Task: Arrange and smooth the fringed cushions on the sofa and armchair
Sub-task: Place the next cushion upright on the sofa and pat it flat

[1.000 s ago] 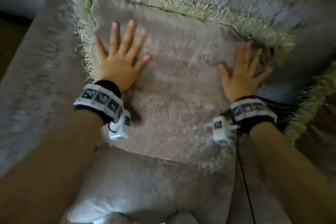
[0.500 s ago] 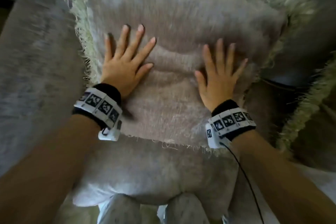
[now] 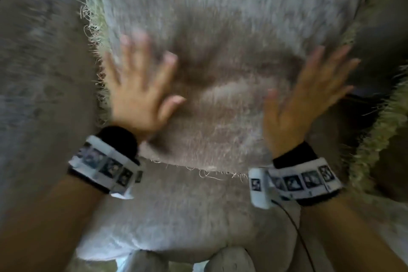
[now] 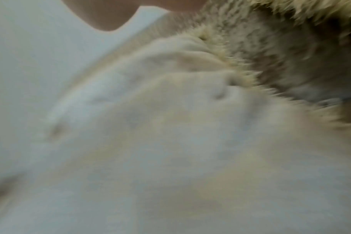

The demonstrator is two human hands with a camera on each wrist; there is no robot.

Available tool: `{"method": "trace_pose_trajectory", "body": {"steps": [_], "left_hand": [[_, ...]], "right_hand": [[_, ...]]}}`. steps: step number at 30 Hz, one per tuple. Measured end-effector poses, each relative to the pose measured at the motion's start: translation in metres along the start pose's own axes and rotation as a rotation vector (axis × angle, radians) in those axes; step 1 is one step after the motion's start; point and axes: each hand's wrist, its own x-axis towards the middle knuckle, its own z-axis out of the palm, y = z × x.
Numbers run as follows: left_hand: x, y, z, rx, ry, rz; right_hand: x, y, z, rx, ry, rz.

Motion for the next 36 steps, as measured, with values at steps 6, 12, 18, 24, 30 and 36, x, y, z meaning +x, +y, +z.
{"method": "trace_pose_trajectory", "body": {"steps": [6,12,18,24,30,36], "left_hand": [[-0.011,-0.029,0.026,0.014,-0.346,-0.25],[0.08,0.025,-0.01,-0.069,-0.079,-0.2],[0.085,-0.003,0.008,-0.057,-0.225,-0.303],[0.13,0.01,-0.001,-0.016,-0.198,-0.203],[0.126,-0.01,0.002,-0.273,-0.226,-0.325],[0.127,-0.045,-0.009,-0.858,-0.172,-1.115]], "right_hand": [[0.01,0.033,0.033,-0.177,-0.397,-0.073],[0.054,-0.026,-0.006,-0.02,0.013,-0.114],[0.08,-0.013,0.009,0.014,-0.189,0.093],[0.113,-0.034,-0.008,-0.042,-0.226,-0.019],[0.115,0.001,0.006,0.29,-0.253,0.067],[0.106,0.044,-0.005,0.87,-0.37,1.116]]}}
